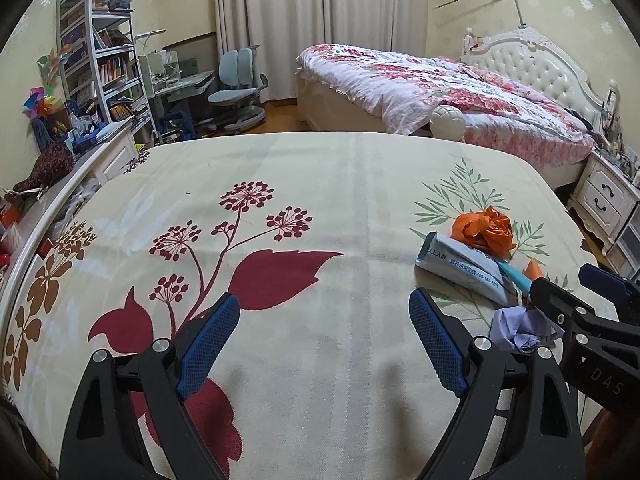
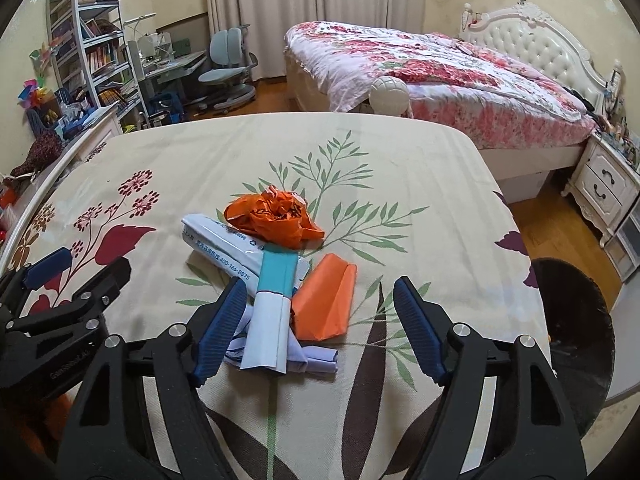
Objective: Collect trash
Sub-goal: 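Move both open tools back toward the remaining trash on the bed cover, then grasp the teal marker and orange paper together with the right tool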
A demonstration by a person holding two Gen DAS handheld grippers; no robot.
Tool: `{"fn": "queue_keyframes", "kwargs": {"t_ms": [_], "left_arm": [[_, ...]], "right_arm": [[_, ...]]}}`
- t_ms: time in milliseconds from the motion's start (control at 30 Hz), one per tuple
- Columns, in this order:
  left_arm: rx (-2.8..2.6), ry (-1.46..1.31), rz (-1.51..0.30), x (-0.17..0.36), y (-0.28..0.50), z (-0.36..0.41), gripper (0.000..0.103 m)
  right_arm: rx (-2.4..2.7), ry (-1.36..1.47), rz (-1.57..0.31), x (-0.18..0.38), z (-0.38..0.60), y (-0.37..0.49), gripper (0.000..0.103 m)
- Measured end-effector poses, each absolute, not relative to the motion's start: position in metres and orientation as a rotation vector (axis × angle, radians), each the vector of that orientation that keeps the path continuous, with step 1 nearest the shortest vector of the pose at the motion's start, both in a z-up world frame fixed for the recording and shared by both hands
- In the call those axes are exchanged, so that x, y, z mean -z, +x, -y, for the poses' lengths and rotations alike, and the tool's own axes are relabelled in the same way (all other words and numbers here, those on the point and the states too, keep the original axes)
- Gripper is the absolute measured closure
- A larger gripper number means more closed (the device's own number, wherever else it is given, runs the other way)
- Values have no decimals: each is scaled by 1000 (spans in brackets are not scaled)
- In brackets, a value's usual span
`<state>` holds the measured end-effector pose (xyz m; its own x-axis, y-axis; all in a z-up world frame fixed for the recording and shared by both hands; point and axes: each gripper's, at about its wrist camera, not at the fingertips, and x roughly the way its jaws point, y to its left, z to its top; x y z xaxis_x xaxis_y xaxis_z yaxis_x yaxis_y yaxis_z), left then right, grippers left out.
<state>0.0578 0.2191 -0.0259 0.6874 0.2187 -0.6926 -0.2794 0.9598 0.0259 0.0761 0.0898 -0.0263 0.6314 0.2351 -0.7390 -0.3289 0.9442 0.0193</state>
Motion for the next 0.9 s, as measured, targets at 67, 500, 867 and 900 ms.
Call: {"fn": "queue_keyframes", "kwargs": {"t_ms": [67,500,867,900], "left_arm": [[-283,-88,-764,26,57,-222,17],[-264,-98,-770,28,58,-222,17],[-279,-104,-770,29,57,-228,17],[-281,-105,-768,28,56,-230,17]], "right_arm": [[-296,-123,-842,31,-86,79,31],[-270,-107,-868,36,-78,91,32],[-276,-83,-877,32,-69,82,39],[-277,-86,-875,30,-68,80,39]]}}
